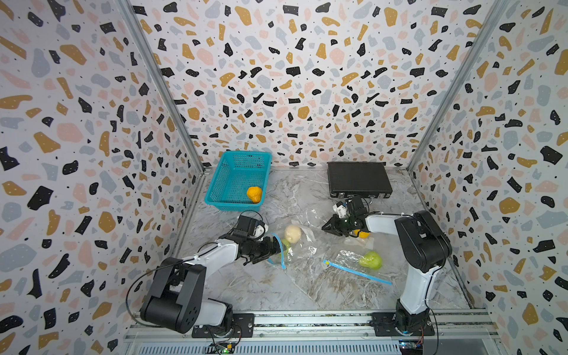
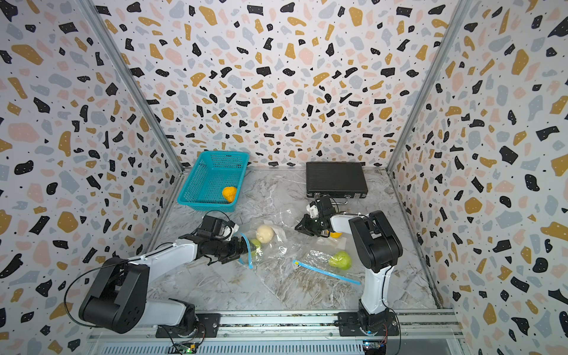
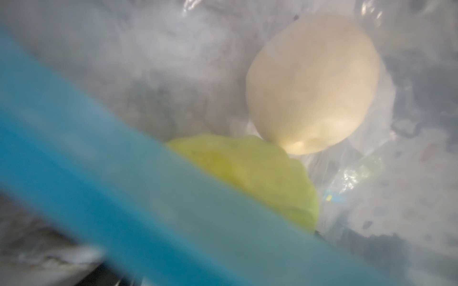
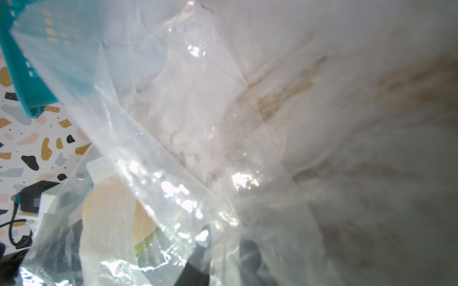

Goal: Open the zip-top bag and take out the pear
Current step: Pick up the pear from the zipper food storage bag.

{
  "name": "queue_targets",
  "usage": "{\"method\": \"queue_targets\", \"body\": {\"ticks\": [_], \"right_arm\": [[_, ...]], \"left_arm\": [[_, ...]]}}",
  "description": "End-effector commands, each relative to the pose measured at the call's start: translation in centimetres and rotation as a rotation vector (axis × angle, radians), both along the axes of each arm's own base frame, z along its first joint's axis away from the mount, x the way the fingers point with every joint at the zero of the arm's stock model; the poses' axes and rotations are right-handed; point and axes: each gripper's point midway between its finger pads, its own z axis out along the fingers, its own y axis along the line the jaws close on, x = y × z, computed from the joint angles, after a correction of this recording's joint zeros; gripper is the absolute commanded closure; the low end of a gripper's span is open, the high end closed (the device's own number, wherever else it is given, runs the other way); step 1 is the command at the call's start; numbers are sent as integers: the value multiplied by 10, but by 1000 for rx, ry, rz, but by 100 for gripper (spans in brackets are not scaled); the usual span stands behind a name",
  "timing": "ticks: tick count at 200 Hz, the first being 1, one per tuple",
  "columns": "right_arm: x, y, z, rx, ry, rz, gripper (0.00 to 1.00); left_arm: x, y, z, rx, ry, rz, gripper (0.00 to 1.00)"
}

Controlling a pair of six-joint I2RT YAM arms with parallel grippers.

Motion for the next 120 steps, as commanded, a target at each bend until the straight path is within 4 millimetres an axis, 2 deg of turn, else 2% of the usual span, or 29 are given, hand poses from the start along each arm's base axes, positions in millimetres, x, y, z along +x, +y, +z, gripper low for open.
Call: {"method": "queue_targets", "body": {"ticks": [1, 34, 69, 79, 108, 120], "right_arm": [[7, 0, 3, 1, -15, -4, 78], [6, 1, -1, 2, -11, -4, 78], [6, 2, -4, 10, -5, -4, 79], [6, 2, -5, 10, -6, -4, 79], [4, 2, -5, 17, -6, 0, 81], [3, 2, -4, 20, -5, 1, 82]], "left_arm": [[19, 2, 6, 52, -48, 22, 0], [31, -6, 14, 50, -77, 39, 5], [39, -12, 12, 67, -72, 53, 14], [47, -18, 17, 58, -103, 48, 16], [49, -25, 4, 85, -72, 26, 22], [48, -25, 1, 92, -68, 17, 28]]}}
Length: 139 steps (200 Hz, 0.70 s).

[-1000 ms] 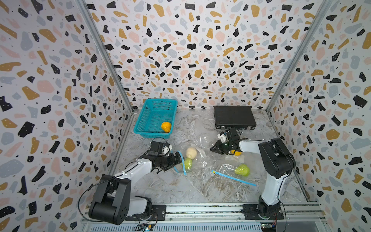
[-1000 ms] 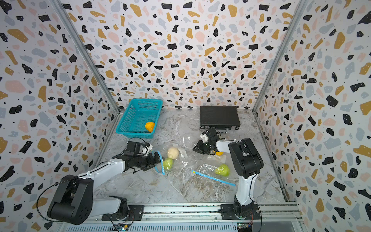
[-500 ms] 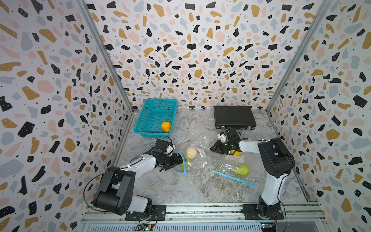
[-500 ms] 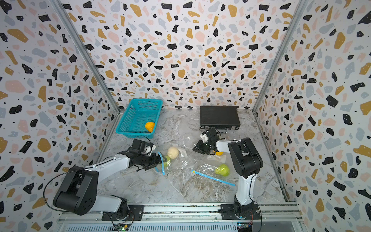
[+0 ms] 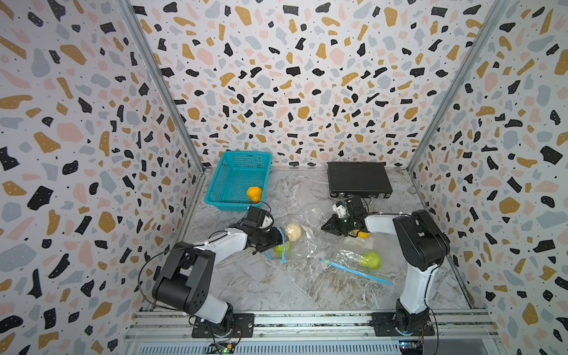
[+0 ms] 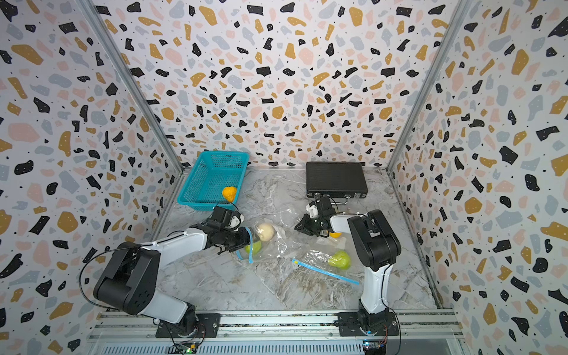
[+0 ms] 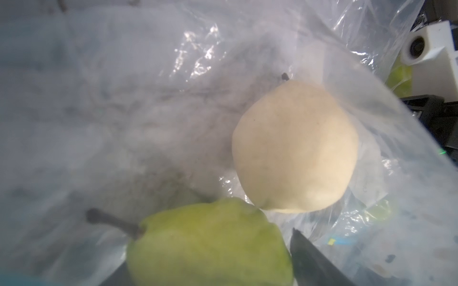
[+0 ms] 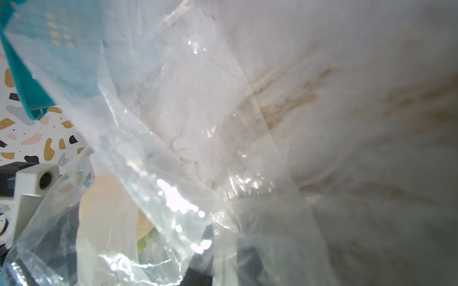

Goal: Open the zip-top bag and take out the pear
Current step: Pick up the pear from the zipper food storage bag.

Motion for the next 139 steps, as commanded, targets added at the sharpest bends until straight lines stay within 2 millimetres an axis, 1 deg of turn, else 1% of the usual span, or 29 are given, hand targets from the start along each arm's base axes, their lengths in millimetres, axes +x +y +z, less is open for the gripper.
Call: {"method": "queue_targets", "body": {"ticks": [1, 29, 46, 70, 79, 93, 105, 125, 139], "right_arm": [[-1, -1, -1, 4, 8, 0, 82], [-3, -2, -2, 0, 9, 5, 82], [-2, -1, 0, 2, 6, 5, 82], [-1, -2, 0, 1, 5, -5, 82], [0, -2, 1, 2, 4, -9, 82], [0, -3, 2, -2, 4, -18, 82], [1, -4, 3, -6, 1, -27, 82], [4, -3, 7, 7, -6, -38, 82], [6, -2, 9, 22, -8, -43, 82]], "left_arm": [[9, -4, 1, 13, -29, -9, 28], [0, -3, 7, 2, -42, -27, 44], [-8, 0, 11, 9, -38, -30, 48], [-10, 9, 19, -3, -51, -8, 52], [-11, 13, 22, -1, -52, -2, 52], [-17, 25, 27, 9, -45, 11, 52], [-20, 39, 33, 40, -54, 31, 52], [-27, 77, 43, 129, -69, 107, 52], [-22, 103, 54, 156, -100, 186, 52]]}}
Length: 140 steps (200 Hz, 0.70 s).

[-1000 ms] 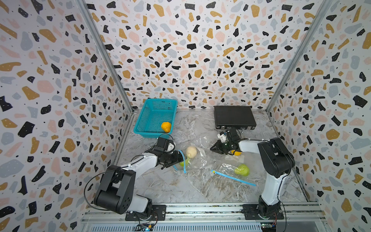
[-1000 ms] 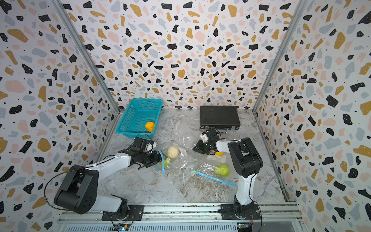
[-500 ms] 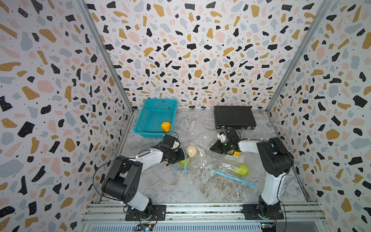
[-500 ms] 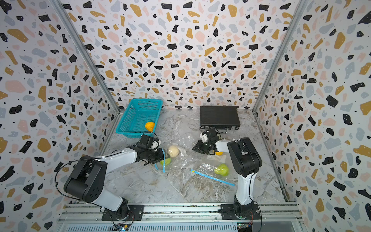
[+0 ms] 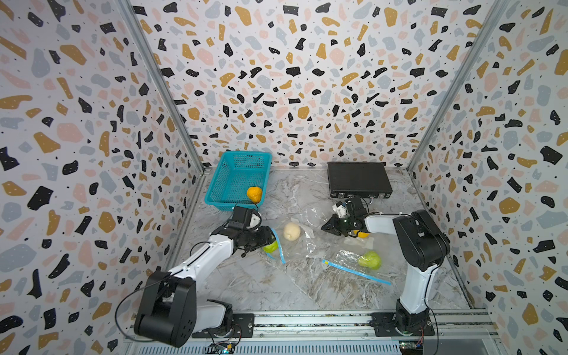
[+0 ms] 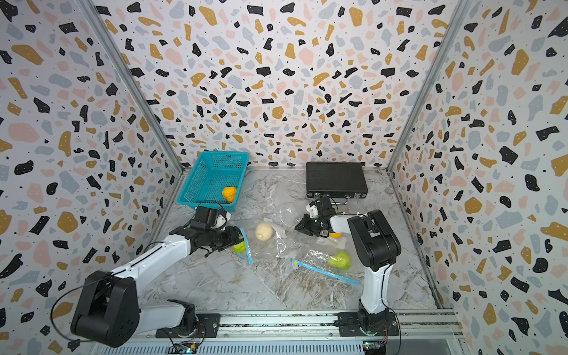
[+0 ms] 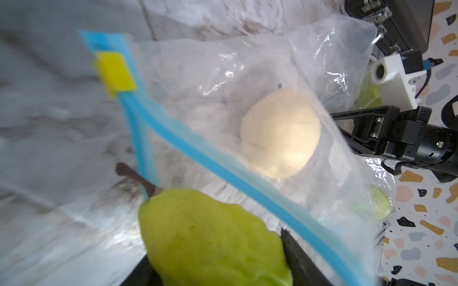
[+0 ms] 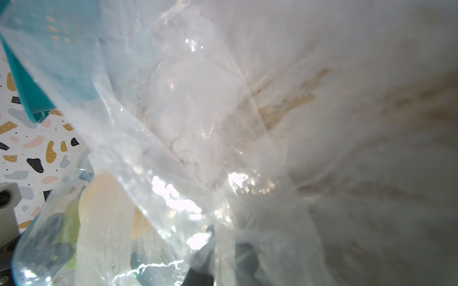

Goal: Open the zip-top bag and take out the pear
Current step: Pick up the pear from the zipper food storage bag, then place the pear in the basket.

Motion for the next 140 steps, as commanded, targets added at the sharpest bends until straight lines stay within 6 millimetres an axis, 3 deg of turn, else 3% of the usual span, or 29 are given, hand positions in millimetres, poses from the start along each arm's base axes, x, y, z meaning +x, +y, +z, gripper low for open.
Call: {"method": "queue_targets", "body": {"ticks": [1, 15, 33, 57, 84, 115, 140], "right_arm": [[5, -1, 10, 18, -18, -26, 82], [5, 0, 13, 35, -19, -27, 81], [4, 1, 17, 49, -24, -25, 81], [2, 1, 20, 68, -25, -41, 81], [-4, 0, 19, 98, -18, -69, 81], [-8, 0, 13, 120, 2, -81, 81], [-8, 0, 9, 112, 11, -79, 80]], "left_arm": [[-10, 42, 6, 96, -3, 82, 52], [3, 58, 25, 85, -47, 131, 52], [35, 71, 52, 76, -105, 163, 52], [99, 91, 85, 73, -164, 198, 52], [172, 126, 107, 92, -216, 274, 52], [242, 149, 79, 118, -153, 284, 51], [270, 152, 48, 109, -100, 266, 40]]}}
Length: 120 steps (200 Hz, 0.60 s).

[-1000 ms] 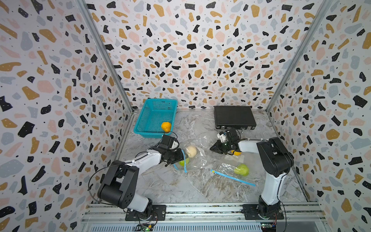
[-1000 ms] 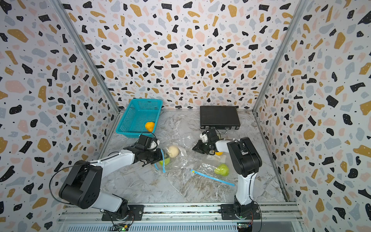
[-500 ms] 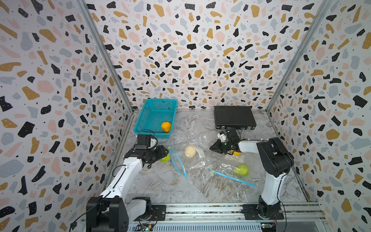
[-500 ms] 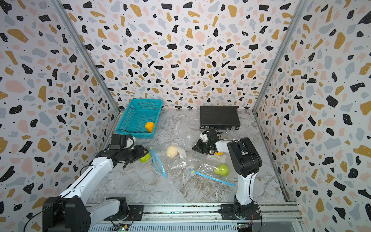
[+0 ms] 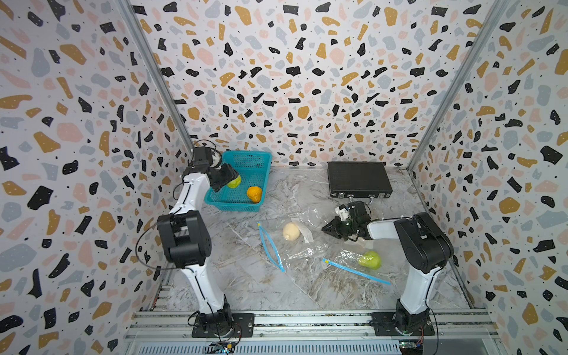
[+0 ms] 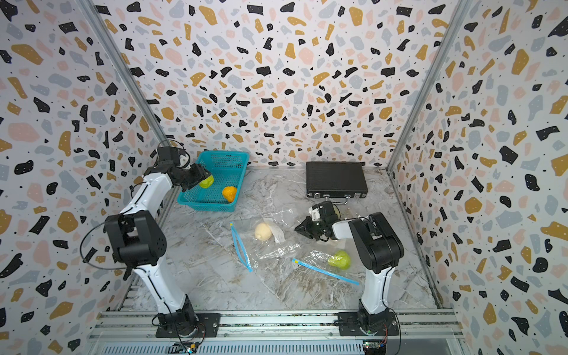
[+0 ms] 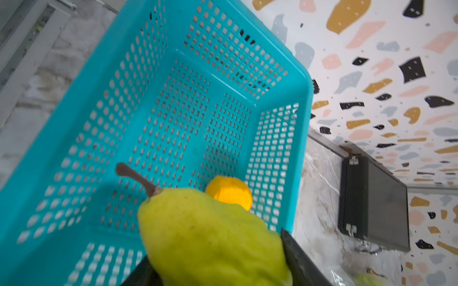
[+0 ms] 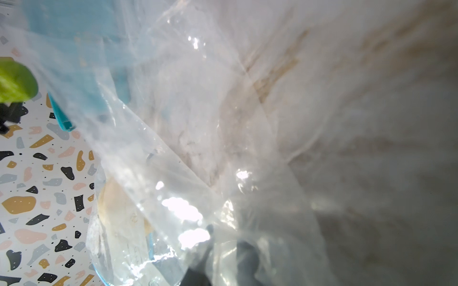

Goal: Open the zip-top bag and take out the pear
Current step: Place the pear in the basket.

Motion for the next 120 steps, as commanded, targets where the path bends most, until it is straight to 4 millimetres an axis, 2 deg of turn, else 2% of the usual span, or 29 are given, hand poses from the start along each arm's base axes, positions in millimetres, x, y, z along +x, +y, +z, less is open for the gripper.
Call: {"method": "queue_targets", "body": {"ticks": [1, 16, 30, 52, 58, 81, 91, 100, 120], "right_arm": [[1, 1, 6, 20, -3, -7, 80], [2, 2, 6, 20, -3, -4, 80], [3, 4, 8, 28, -7, 3, 80], [5, 5, 13, 18, -18, 12, 80], [5, 5, 15, 16, -22, 14, 80], [6, 5, 20, 11, -35, 20, 80], [7, 5, 22, 8, -37, 23, 80], [7, 5, 23, 6, -37, 27, 80], [9, 8, 25, 11, -42, 37, 81]], "left_arm": [[9, -1, -34, -7, 95, -32, 39], [10, -4, -42, -19, 116, -54, 28], [8, -6, -37, -39, 103, -57, 14], [-14, -12, -6, -47, 61, -71, 3], [-23, -13, 12, -44, 24, -68, 3], [-83, -27, 49, -72, -57, -61, 5], [-116, -39, 50, -112, -73, -64, 7], [-144, -50, 49, -160, -86, -65, 14], [-205, -78, 27, -218, -51, -78, 34]]}}
